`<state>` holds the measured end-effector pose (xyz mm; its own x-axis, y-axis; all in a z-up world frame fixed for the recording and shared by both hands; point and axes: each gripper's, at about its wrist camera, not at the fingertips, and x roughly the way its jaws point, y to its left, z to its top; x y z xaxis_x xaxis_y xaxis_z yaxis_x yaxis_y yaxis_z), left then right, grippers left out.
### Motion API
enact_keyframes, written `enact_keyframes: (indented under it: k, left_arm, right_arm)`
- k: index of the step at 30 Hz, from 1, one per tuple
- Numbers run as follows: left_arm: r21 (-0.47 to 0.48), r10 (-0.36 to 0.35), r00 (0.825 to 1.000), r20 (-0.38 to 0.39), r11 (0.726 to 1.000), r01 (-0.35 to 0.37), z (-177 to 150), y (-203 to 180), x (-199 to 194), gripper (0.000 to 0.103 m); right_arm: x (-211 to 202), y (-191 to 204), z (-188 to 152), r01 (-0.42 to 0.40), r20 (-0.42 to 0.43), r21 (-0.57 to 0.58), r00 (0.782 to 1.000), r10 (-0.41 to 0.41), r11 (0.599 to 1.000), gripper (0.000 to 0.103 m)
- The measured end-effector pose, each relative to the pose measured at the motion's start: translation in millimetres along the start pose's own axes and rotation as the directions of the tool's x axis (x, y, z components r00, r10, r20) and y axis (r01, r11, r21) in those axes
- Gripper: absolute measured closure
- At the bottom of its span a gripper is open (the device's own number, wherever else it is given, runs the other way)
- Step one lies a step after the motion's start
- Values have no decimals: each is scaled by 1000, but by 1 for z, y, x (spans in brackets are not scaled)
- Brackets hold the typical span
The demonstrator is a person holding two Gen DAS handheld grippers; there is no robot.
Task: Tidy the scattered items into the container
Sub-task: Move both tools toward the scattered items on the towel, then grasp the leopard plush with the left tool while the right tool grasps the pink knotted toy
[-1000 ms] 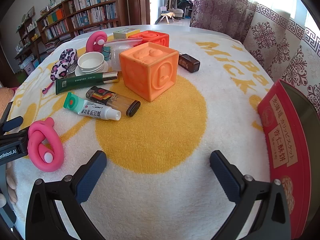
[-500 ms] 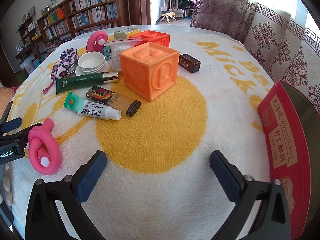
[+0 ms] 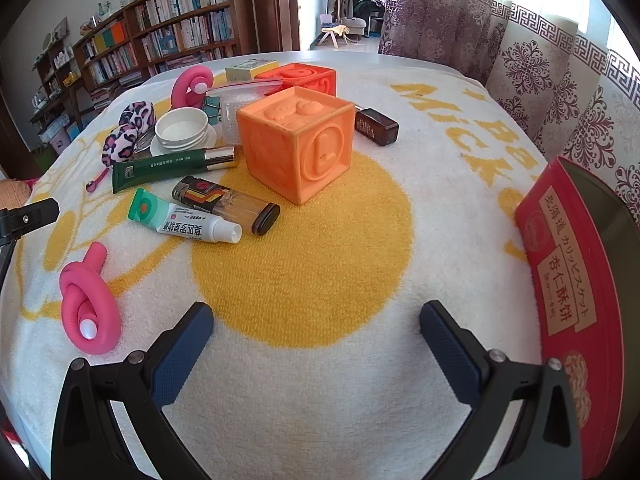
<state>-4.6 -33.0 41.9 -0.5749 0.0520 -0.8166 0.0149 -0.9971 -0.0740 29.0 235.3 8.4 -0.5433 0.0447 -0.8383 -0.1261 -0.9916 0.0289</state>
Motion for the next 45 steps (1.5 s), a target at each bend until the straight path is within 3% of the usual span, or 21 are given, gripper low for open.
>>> enact_keyframes:
  k: [6, 13, 24, 36, 38, 40, 44, 45]
  left_arm:
    - [53, -39, 999, 3, 998, 39, 15, -31, 3, 1]
    - [99, -41, 999, 8, 994, 40, 29, -60, 19, 1]
    - [-56, -15, 1000, -21, 998, 14, 83, -29, 68, 1]
    - [-107, -133, 989, -65, 986, 125, 80, -21, 103, 1]
    - [-117, -127, 991, -44, 986, 121, 82, -16, 99, 7]
    - [-139, -155, 987, -36, 979, 149, 82, -10, 98, 28]
    - [-173, -214, 977, -20, 963, 208, 82, -3, 98, 43]
    - [-182, -238, 971, -16, 956, 231, 81, -2, 97, 52]
  right_arm:
    - [-6, -15, 0, -87, 40, 72, 996, 84, 994, 0]
    - [-6, -16, 0, -109, 48, 81, 993, 105, 991, 0]
    - [-6, -16, -1, -101, 46, 76, 994, 97, 992, 0]
    - [-5, -12, -1, -73, 34, 59, 997, 71, 996, 0]
    - [-4, -11, -1, -68, 33, 57, 997, 66, 996, 0]
    - [-4, -10, -1, -61, 31, 54, 998, 59, 997, 0]
    - [-3, -9, -1, -56, 29, 51, 998, 55, 997, 0]
    - [-3, -9, -1, -57, 30, 53, 998, 56, 997, 0]
